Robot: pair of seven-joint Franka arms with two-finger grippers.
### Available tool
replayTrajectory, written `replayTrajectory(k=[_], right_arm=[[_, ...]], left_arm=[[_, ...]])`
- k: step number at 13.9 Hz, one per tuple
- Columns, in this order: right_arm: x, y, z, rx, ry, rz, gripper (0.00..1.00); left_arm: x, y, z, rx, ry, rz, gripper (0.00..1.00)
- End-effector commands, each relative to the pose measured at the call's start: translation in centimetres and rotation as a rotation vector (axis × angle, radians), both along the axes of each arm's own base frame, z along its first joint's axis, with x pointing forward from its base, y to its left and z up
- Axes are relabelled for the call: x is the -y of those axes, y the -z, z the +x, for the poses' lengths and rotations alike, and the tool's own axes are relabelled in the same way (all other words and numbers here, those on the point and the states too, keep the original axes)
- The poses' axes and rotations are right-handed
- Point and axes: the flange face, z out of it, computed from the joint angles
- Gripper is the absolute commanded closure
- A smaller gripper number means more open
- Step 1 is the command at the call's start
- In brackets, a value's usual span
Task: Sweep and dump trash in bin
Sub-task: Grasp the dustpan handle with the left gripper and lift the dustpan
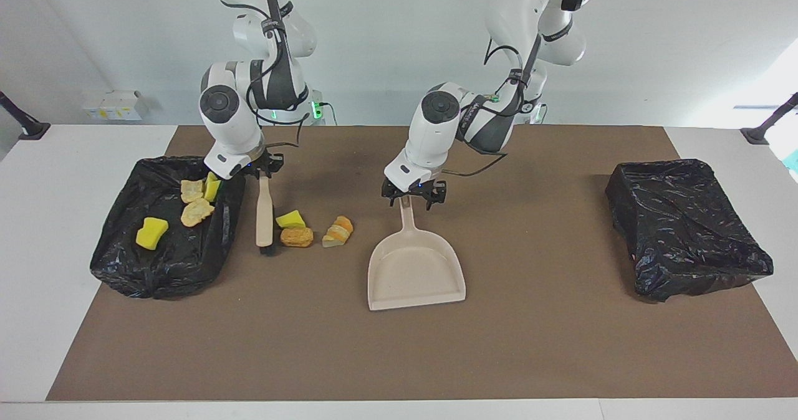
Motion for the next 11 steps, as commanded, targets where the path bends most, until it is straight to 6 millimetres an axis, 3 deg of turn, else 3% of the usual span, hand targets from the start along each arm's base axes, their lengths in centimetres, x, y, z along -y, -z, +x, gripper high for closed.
replayTrajectory(k=[1, 3, 4, 8, 9, 11], right_arm=[[0.3, 0.0, 0.0, 0.018, -0.033, 0.0, 1.0], [0.1, 0.0, -0.1, 0.017, -0.03, -0.002, 1.0], [0.2, 0.2, -0.4, 0.017, -0.027, -0.004, 1.0], [0.0, 0.9, -1.3, 0.057, -0.034, -0.007, 1.0], [0.0, 0.9, -1.3, 0.057, -0.034, -0.007, 1.0], [-0.1, 0.9, -1.3, 0.057, -0.032, -0.007, 1.0]], left_arm=[[0.8, 0.4, 0.0, -0.002, -0.004, 0.006, 0.4], [0.3, 0.6, -0.3, -0.04, 0.001, 0.037, 0.95], [-0.2, 0.6, -0.2, -0.056, -0.001, 0.047, 1.0], [-1.2, -0.4, 0.2, -0.048, 0.006, 0.062, 1.0], [-2.1, -1.3, 0.6, -0.031, 0.027, 0.08, 1.0], [-5.6, -4.0, 2.1, -0.013, 0.125, 0.091, 1.0]])
